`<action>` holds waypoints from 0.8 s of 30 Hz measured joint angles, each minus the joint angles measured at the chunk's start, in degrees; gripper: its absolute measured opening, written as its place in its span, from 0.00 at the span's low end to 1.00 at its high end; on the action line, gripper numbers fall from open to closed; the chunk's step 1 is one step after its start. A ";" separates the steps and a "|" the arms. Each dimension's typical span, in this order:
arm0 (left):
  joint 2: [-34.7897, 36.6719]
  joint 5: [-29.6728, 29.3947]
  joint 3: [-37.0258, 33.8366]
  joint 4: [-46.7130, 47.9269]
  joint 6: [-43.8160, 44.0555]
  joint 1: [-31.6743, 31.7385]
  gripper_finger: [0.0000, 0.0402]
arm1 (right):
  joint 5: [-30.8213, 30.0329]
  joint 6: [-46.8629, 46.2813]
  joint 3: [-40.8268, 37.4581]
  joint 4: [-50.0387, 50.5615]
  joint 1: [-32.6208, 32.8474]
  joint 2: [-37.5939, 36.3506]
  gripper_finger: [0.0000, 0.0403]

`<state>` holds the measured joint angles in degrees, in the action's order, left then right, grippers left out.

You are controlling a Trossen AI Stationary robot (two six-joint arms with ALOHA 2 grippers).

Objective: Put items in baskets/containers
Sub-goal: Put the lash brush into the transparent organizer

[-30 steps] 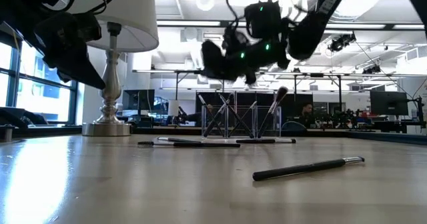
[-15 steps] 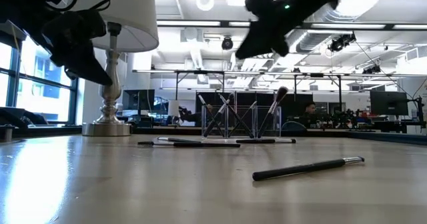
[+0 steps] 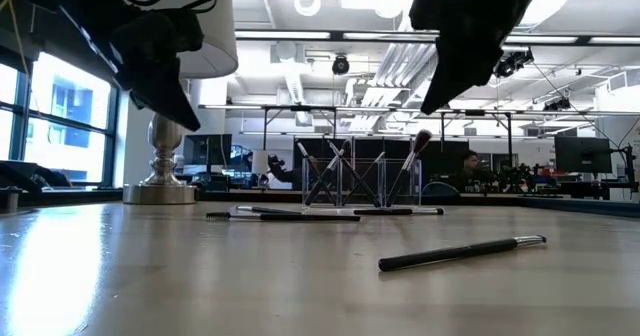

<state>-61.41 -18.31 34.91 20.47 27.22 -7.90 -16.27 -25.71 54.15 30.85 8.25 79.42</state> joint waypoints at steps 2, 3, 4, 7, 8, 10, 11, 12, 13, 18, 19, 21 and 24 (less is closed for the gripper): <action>-0.78 0.00 0.85 0.26 0.05 0.00 0.00 | -0.20 -0.02 -0.40 -1.20 1.03 -0.02 0.02; -1.16 0.00 1.32 0.17 0.24 0.00 0.00 | 0.00 -0.02 -0.74 -2.33 1.41 -0.02 0.03; -1.50 0.06 1.73 0.00 0.48 0.00 0.00 | 0.11 -0.02 -1.13 -3.51 1.72 -0.02 0.04; -1.63 0.21 2.17 0.22 1.51 0.00 0.00 | 0.09 -0.39 -3.64 -10.88 2.14 -0.02 0.06; -1.63 0.22 2.26 0.01 1.65 0.00 0.00 | 0.24 -0.12 -4.54 -13.34 2.13 0.00 0.07; -1.63 0.22 2.28 0.27 1.72 0.00 0.00 | 0.36 1.19 -6.03 -17.36 1.94 0.86 0.10; -1.63 0.22 2.28 0.27 1.71 0.00 0.00 | 0.30 2.32 -6.34 -19.00 1.90 1.60 0.12; -1.63 0.22 2.27 0.26 1.70 0.00 0.00 | 0.33 3.63 -6.33 -20.03 1.88 2.71 0.14; -1.61 0.22 2.28 0.23 1.70 0.00 0.00 | 0.31 5.14 -6.10 -20.76 1.84 4.09 0.17; -1.63 -0.09 2.26 0.26 1.68 0.00 0.00 | 1.18 9.98 -0.62 -22.06 -0.12 13.32 0.30; -1.63 -0.09 2.26 0.35 1.68 0.00 0.00 | 2.80 10.85 1.16 -21.54 -0.87 15.60 0.32; -1.63 -0.15 2.26 0.38 1.68 0.00 0.00 | 7.39 14.10 5.18 -18.93 -2.34 20.47 0.35; -1.63 -0.22 2.26 1.04 1.66 0.00 0.00 | 10.43 19.07 13.27 -11.95 -3.67 27.64 0.38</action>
<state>-63.05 -18.52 37.17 21.51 28.88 -7.90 -5.83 -6.65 67.42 18.90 4.58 107.06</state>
